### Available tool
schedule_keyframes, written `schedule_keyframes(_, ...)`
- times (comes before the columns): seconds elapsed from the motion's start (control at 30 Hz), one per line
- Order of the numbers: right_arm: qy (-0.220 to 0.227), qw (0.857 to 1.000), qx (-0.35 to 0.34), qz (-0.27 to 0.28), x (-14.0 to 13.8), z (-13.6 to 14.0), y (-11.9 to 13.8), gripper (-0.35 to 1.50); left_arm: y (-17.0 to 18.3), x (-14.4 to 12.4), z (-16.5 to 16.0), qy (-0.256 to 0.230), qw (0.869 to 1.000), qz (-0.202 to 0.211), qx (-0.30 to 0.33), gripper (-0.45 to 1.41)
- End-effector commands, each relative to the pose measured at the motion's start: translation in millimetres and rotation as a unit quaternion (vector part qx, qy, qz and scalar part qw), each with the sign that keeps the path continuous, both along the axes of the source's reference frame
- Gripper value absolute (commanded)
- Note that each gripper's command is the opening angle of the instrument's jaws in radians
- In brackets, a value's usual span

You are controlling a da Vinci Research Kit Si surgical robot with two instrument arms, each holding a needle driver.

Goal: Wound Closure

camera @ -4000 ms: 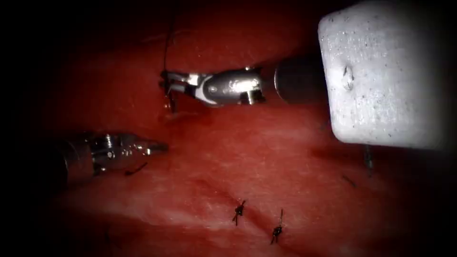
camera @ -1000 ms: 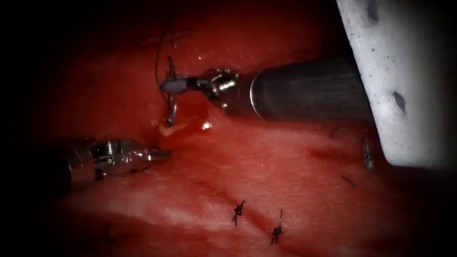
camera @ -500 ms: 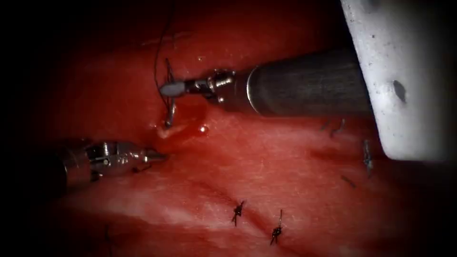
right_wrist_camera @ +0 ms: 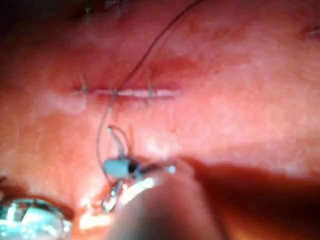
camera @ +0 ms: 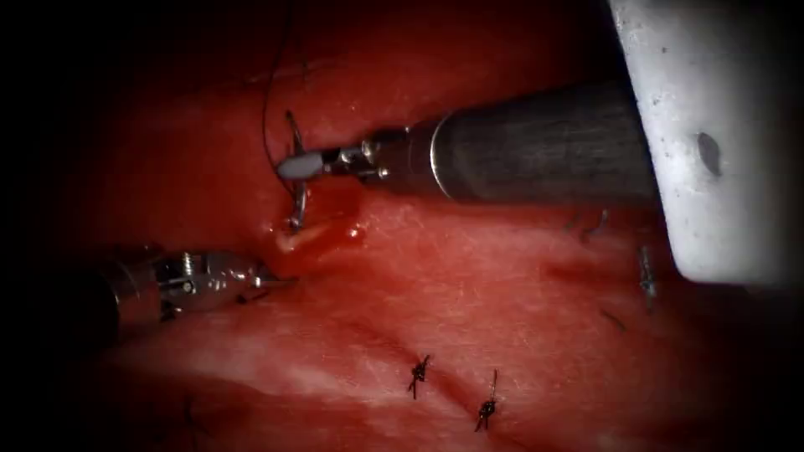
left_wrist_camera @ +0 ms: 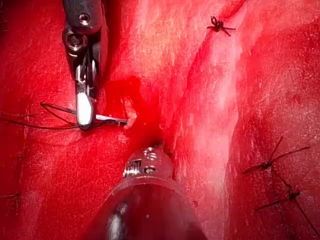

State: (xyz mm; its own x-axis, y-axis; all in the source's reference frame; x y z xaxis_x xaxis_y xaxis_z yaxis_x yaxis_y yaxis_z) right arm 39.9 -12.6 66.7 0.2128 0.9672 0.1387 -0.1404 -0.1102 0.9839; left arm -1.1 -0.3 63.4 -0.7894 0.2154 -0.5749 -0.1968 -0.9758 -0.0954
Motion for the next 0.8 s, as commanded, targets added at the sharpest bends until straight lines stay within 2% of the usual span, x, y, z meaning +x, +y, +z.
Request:
schedule_keyframes(0.03,-0.004,1.0,0.011,-0.001,0.7,0.9,-0.7,-0.35,-0.1,-0.6,0.7,-0.001,1.0,0.0,0.001,-0.45)
schedule_keyframes(0.3,-0.007,0.998,0.058,-0.009,0.8,1.0,-1.3,-0.35,-0.1,-0.6,0.7,-0.001,1.0,0.0,0.001,-0.45)
schedule_keyframes(0.8,-0.005,0.997,0.077,-0.017,1.0,0.5,-2.1,-0.35,0.0,-0.9,0.7,0.0,1.0,0.001,-0.001,-0.45)
